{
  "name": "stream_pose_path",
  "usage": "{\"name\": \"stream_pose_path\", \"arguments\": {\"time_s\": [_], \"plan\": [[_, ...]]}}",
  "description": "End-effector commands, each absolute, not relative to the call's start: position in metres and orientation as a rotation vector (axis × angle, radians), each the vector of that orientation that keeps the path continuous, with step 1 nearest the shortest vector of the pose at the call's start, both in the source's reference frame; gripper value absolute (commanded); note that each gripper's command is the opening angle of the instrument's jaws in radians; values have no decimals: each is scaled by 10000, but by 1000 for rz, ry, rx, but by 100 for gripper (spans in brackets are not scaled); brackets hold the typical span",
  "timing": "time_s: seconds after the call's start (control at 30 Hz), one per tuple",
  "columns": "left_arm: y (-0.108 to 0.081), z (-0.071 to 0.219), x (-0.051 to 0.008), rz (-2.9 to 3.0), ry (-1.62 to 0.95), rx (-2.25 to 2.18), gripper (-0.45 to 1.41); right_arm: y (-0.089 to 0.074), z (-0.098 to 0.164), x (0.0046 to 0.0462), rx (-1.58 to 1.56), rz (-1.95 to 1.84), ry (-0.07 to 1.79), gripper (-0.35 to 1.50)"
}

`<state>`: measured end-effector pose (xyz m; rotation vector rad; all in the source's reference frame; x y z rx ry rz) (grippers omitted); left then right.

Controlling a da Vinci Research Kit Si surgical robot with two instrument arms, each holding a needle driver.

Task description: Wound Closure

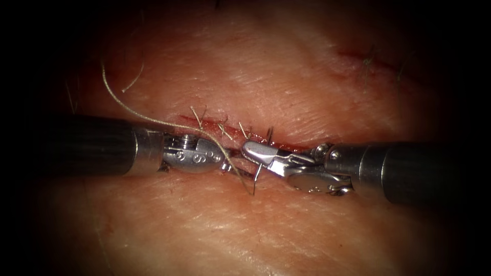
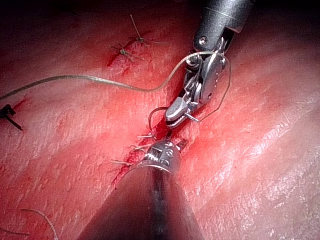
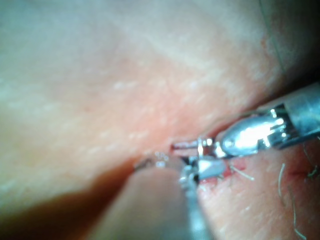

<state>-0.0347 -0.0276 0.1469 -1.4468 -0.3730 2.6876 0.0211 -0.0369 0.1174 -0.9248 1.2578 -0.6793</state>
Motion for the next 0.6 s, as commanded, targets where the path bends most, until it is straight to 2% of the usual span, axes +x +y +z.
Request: {"name": "stream_pose_path", "arguments": {"time_s": [0.03,0.33,0.6], "plan": [[-280,1475,-352,2687,-376,-1448,34,-371,1181,216,-918,-677,1263,-35],[-279,1476,-350,2688,-378,-1450,34,-368,1184,204,-905,-633,1296,-35],[-284,1487,-347,2698,-390,-1413,21,-366,1188,203,-897,-600,1309,-35]]}}
